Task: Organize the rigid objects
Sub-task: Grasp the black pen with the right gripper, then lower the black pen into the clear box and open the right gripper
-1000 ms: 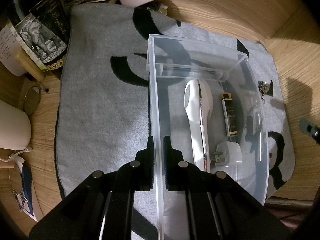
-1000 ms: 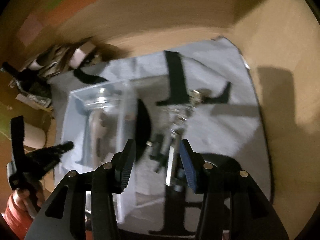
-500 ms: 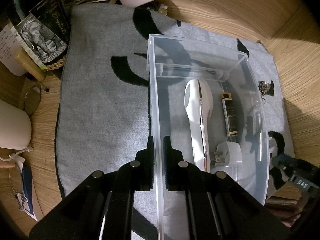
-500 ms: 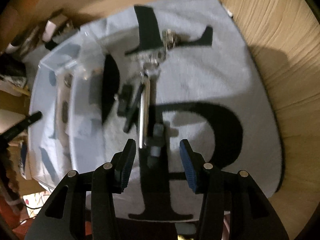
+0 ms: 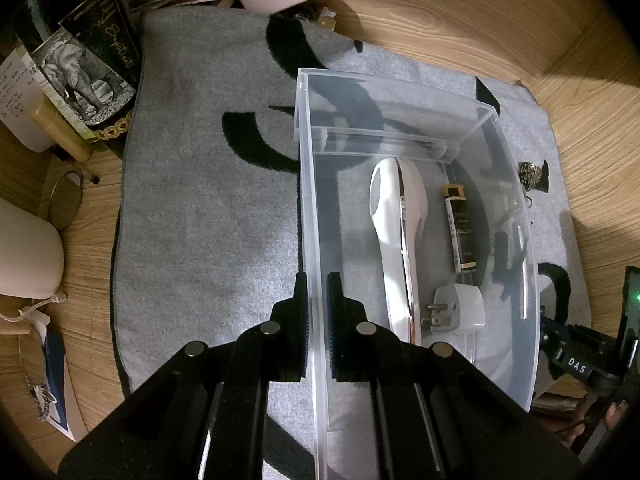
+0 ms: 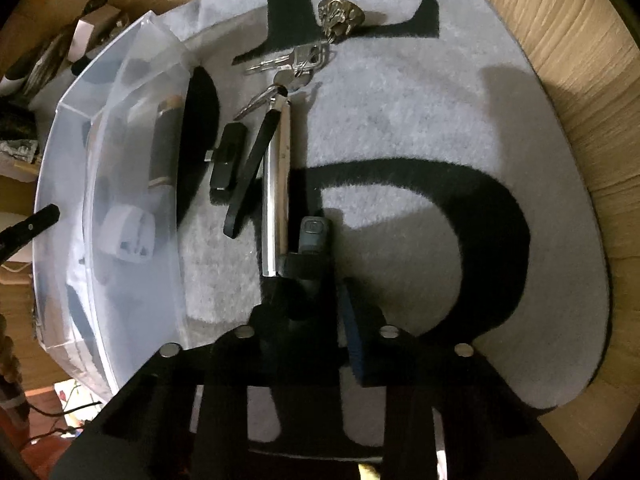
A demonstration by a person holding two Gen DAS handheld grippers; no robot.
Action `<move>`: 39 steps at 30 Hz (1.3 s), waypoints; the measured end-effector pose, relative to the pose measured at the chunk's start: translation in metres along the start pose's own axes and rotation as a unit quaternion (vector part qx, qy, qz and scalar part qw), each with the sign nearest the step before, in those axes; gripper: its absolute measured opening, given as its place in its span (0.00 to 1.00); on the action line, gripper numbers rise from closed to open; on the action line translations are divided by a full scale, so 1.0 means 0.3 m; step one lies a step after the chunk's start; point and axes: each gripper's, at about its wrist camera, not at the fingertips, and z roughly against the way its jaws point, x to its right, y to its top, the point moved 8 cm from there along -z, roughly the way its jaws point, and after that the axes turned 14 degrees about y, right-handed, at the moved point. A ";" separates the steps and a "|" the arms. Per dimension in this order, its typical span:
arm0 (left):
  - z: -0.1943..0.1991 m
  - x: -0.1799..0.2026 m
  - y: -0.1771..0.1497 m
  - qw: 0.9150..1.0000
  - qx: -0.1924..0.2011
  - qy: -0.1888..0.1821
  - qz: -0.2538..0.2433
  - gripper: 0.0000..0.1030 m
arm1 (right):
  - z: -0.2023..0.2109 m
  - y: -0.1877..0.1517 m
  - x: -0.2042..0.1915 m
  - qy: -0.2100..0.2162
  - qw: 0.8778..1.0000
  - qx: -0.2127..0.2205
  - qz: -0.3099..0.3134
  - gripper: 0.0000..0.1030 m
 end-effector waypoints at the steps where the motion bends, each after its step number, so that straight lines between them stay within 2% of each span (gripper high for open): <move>1: -0.001 -0.001 0.000 1.000 0.000 0.000 0.001 0.06 | 0.003 0.002 0.003 0.003 1.000 0.002 0.000 0.14; 7: -0.003 -0.004 0.001 1.000 0.000 -0.002 0.002 0.06 | 0.022 0.009 0.008 -0.003 1.000 0.012 0.004 0.14; 14: -0.003 -0.003 0.000 1.000 0.000 -0.002 0.002 0.06 | 0.134 0.053 -0.005 -0.010 0.999 0.045 0.005 0.14; 19: 0.000 -0.004 0.001 1.000 0.000 -0.003 0.000 0.06 | 0.211 0.103 -0.049 -0.020 0.997 0.068 0.023 0.14; 24: 0.005 -0.003 0.000 1.000 0.001 -0.005 -0.002 0.06 | 0.267 0.152 -0.132 -0.012 0.995 0.092 0.047 0.14; 30: 0.005 0.001 0.000 1.000 0.003 -0.006 -0.006 0.06 | 0.250 0.196 -0.256 0.006 0.992 0.099 0.084 0.14; 39: 0.006 0.000 -0.003 1.000 0.005 -0.009 -0.007 0.06 | 0.167 0.225 -0.427 0.027 0.986 0.081 0.143 0.14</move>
